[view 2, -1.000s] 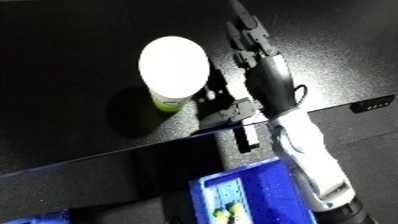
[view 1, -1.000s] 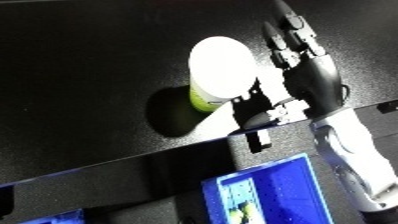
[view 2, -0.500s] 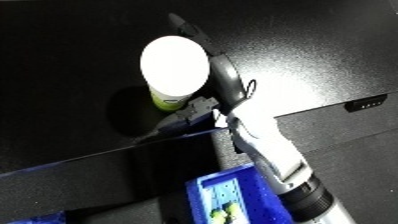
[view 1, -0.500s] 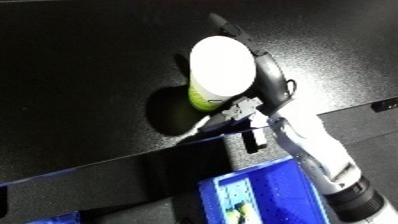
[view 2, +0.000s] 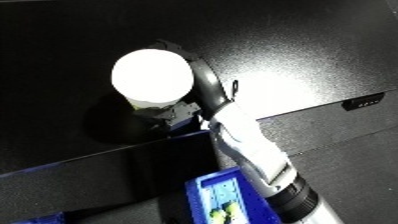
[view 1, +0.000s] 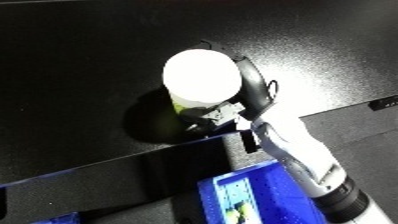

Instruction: Pick up the object and place it into the box

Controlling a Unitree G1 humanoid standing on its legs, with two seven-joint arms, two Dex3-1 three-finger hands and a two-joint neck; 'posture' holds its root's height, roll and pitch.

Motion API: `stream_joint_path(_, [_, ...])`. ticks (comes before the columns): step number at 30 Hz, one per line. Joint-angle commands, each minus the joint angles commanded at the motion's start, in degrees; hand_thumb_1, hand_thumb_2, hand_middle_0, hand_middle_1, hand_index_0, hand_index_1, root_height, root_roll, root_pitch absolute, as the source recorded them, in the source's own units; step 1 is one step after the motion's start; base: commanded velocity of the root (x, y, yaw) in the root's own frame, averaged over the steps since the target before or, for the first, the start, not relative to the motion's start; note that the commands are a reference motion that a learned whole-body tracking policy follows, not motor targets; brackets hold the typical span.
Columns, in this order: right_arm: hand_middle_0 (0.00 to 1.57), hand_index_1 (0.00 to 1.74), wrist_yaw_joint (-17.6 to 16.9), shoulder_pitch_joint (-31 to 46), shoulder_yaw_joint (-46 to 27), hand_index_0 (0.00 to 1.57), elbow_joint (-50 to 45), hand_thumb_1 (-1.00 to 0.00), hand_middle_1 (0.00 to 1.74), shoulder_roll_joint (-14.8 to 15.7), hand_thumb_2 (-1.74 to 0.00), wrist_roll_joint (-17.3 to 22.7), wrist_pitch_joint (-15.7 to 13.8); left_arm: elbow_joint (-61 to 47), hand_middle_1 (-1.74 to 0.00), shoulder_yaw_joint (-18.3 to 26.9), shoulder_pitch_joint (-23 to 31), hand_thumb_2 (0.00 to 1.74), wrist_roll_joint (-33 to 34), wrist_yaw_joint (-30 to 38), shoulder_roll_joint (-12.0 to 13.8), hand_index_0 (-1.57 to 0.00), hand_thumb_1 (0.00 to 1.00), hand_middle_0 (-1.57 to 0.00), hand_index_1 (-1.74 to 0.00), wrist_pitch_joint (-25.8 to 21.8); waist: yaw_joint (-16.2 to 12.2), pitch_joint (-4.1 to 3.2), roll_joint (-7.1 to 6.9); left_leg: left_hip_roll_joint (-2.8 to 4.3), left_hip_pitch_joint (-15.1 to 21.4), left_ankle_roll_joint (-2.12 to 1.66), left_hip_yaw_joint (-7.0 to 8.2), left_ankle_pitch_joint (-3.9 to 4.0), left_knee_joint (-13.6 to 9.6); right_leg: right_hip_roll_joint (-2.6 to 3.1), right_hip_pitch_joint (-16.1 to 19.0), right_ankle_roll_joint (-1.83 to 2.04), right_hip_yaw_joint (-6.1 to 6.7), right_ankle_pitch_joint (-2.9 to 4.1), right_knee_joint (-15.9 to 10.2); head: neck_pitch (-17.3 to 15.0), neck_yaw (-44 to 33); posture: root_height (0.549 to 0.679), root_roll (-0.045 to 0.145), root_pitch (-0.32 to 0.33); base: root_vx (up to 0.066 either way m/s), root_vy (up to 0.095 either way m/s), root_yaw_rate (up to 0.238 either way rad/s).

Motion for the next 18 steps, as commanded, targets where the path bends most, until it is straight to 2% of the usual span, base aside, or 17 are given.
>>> stream_joint_path(5, [1.33,1.48,-1.34,3.43,-3.05,1.33,-3.99,-0.85,1.48,-1.05,-1.48,-1.9,-4.23,0.0,0.0,0.91,0.83,0.0,-0.32,-0.31,0.06,0.0,0.0,0.0,0.0,-0.49,-0.99,0.07,-0.16,0.31,-0.02,-0.06,0.47,-0.15,-0.18,0.34,-0.45,0.23,0.28,-0.01,0.07,0.88,-0.44,0.619,0.057,-0.001,0.008,0.01,-0.071])
stream_joint_path(11, [1.33,1.48,-5.84,11.8,-10.15,1.33,-9.7,-0.85,1.48,-1.7,-1.48,-5.12,-10.54,0.07,0.0,2.72,2.28,0.0,-1.75,-0.85,-0.2,0.0,0.0,0.0,0.0,-1.37,-3.22,0.3,-0.69,0.91,-0.41,-0.02,1.39,-0.61,0.06,1.03,-1.26,0.68,0.69,0.19,0.09,2.58,-0.86,0.619,0.057,0.011,-0.003,0.041,-0.158])
stream_joint_path(14, [1.33,1.48,-6.18,16.52,-13.82,1.33,-10.8,-0.85,1.48,-2.06,-1.48,-4.33,-13.09,0.13,0.0,3.46,2.9,0.0,-2.54,-1.18,-0.47,0.0,0.0,0.0,0.0,-2.2,-4.44,0.37,-1.03,1.26,-0.68,0.02,1.97,-0.96,0.31,1.4,-1.77,0.89,0.95,0.38,0.02,3.63,-0.79,0.619,0.056,0.018,-0.014,0.046,-0.15])
stream_joint_path(18, [1.33,1.48,-4.78,22.1,-17.74,1.33,-11.32,-0.85,1.48,-2.57,-1.48,-2.17,-16.92,0.37,0.0,4.07,3.55,0.0,-3.2,-1.4,-0.49,0.0,0.0,0.0,0.0,-3.08,-5.79,0.37,-1.46,1.63,-0.68,0.12,2.72,-1.4,0.37,1.93,-2.1,1.1,1.27,0.61,-0.3,4.68,-1.08,0.619,0.055,0.025,-0.01,0.032,-0.107])
